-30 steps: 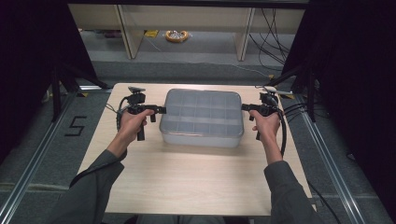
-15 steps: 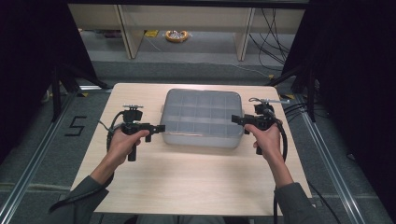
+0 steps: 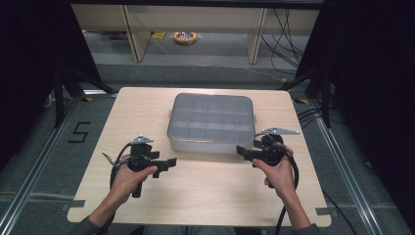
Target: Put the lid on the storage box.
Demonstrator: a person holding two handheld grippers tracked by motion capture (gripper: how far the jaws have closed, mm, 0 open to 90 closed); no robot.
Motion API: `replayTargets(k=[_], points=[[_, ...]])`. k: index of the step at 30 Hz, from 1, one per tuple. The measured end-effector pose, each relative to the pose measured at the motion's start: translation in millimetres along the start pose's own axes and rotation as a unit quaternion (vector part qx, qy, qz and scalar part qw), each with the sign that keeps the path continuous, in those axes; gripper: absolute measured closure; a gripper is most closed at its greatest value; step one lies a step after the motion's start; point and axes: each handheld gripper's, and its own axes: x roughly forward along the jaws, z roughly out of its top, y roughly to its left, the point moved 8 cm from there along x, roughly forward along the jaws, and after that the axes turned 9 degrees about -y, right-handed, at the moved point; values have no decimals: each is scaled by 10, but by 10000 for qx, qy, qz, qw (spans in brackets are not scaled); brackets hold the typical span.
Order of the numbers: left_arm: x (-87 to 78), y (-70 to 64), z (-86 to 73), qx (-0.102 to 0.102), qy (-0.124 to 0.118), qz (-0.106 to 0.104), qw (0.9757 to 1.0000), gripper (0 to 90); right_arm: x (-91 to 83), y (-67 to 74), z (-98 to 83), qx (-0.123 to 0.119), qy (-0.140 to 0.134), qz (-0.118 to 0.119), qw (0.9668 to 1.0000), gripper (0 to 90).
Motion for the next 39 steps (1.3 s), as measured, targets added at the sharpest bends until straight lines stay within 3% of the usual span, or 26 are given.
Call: replayTargets(k=[2,4,6,7,8,10,14,15,16,17,19,20,22,23,25,27,28,29,31,33,36,37,39], points=[[-8,-42,-50,-30,-18,-32,10000,190,-17,42,-51,8,6,82,10000,220],[-38,-57,-80,53,1,-33,10000,189,-22,70,-97,-136,94,68,9998,204],[-75,-71,-113,220,16,1,9998,189,-40,111,-103,-182,12,90,9998,206],[-81,-74,-126,229,-4,48,9997,189,-38,135,-114,-169,11,179,9997,204],[-98,-81,-143,268,21,3,9996,189,-52,186,-138,66,78,138,9999,205],[-117,-78,-180,302,43,1,9995,189,-39,166,-153,-191,35,185,9996,205],[-142,-76,-244,257,30,0,9997,189,-44,211,-212,-195,93,225,9995,205],[-161,-74,-271,294,85,-38,9995,189,-52,242,-232,-62,134,132,9998,205],[-158,-87,-283,224,34,-21,9997,189,-47,242,-245,-141,140,122,9997,205],[-173,-77,-303,308,94,-30,9995,189,-54,230,-251,-246,143,157,9995,205],[-184,-86,-320,288,76,-41,9995,189,-56,256,-267,-283,124,260,9992,205],[-180,-100,-322,235,-18,-44,9997,189,-68,251,-279,-311,158,190,9992,205],[-207,-96,-350,325,69,-84,9994,188,-72,257,-307,-379,143,190,9990,202],[-201,-108,-357,259,11,-78,9996,188,-74,291,-327,-236,152,216,9994,201],[-228,-104,-402,374,99,-130,9992,188,-73,260,-361,-437,122,218,9987,196],[-221,-122,-428,352,8,-122,9993,189,-91,322,-413,-202,195,281,9992,184],[-244,-110,-455,486,100,-125,9987,190,-83,285,-426,-416,183,254,9986,178],[-243,-116,-470,495,68,-125,9987,190,-99,325,-452,-258,183,260,9992,174],[-248,-128,-497,467,16,-117,9988,190,-101,307,-482,-458,192,297,9983,161],[-267,-127,-542,534,62,-87,9985,189,-114,327,-526,-500,212,347,9979,162],[-298,-142,-620,724,143,-114,9972,189,-144,364,-608,-514,273,374,9976,161],[-302,-151,-639,730,128,-91,9972,189,-152,405,-634,-328,279,370,9984,161],[-308,-173,-672,730,115,-119,9972,189,-166,392,-665,-550,260,431,9972,161]])
